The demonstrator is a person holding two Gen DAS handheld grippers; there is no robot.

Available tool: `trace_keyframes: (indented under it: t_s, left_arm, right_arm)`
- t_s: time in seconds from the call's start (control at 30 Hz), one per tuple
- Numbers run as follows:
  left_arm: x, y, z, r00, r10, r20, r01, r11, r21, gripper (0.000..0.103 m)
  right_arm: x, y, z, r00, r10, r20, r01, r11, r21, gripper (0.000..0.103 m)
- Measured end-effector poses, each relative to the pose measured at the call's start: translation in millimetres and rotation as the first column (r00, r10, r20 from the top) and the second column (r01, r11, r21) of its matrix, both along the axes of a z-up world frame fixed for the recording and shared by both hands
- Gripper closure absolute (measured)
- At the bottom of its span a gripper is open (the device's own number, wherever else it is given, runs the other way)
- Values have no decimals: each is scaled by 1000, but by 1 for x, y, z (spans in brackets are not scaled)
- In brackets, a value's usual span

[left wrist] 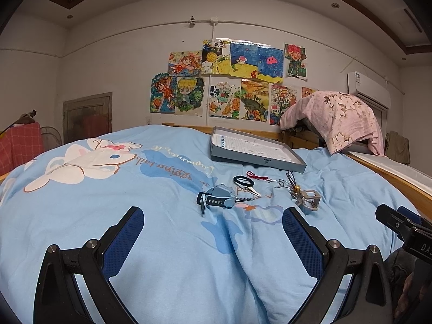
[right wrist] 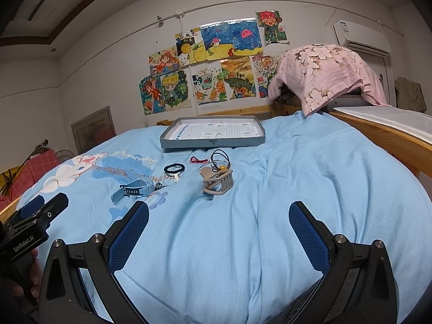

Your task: Organize jewelry

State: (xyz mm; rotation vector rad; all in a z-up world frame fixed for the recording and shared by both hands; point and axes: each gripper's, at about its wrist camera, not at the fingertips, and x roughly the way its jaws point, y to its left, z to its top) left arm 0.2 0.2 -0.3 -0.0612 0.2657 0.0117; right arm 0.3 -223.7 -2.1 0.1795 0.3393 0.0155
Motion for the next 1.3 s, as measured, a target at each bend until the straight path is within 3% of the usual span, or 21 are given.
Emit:
trace_keyframes:
  t_s: [1.3]
  left_arm:
    - [7, 9, -3, 1000, 0, -1, 0, 1000, 1, 0]
  right_arm:
    - [1, 4, -3, 1000, 2, -2, -2, 1000, 10, 1]
